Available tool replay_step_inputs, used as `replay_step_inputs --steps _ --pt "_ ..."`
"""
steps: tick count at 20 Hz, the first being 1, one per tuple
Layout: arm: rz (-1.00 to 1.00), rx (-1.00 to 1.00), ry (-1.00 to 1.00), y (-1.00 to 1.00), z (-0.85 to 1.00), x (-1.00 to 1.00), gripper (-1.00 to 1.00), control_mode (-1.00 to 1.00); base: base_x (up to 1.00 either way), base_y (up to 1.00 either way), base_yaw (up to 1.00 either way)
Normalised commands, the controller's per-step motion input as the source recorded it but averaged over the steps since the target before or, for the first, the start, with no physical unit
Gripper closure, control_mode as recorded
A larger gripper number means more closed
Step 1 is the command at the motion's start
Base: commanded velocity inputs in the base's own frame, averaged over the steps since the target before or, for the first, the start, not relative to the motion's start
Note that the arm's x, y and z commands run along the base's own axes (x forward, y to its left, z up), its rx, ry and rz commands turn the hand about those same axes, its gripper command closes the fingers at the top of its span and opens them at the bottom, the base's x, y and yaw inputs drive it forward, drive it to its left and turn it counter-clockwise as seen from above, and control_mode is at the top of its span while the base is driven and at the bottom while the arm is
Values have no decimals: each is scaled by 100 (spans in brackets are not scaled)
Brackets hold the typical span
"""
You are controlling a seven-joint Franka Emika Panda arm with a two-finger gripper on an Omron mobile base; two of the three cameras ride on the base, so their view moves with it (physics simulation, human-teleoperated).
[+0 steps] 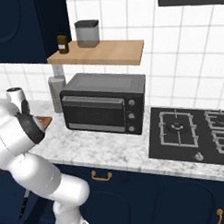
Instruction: Place the appropriate cutting tool for cutting the cucumber skin on the cutting board.
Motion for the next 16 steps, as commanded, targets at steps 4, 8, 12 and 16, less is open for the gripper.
replay_step_inputs --steps 4,8,12,16 --pt "-3 -4 1 38 -8 19 100 -100 0 0 0" --pt "-3 -1 0 29 -3 14 100 -100 0 0 0" --pt "-2 -2 0 26 -13 9 100 -100 0 0 0" --pt "0 0 0 1 -33 0 100 -100 0 0 0"
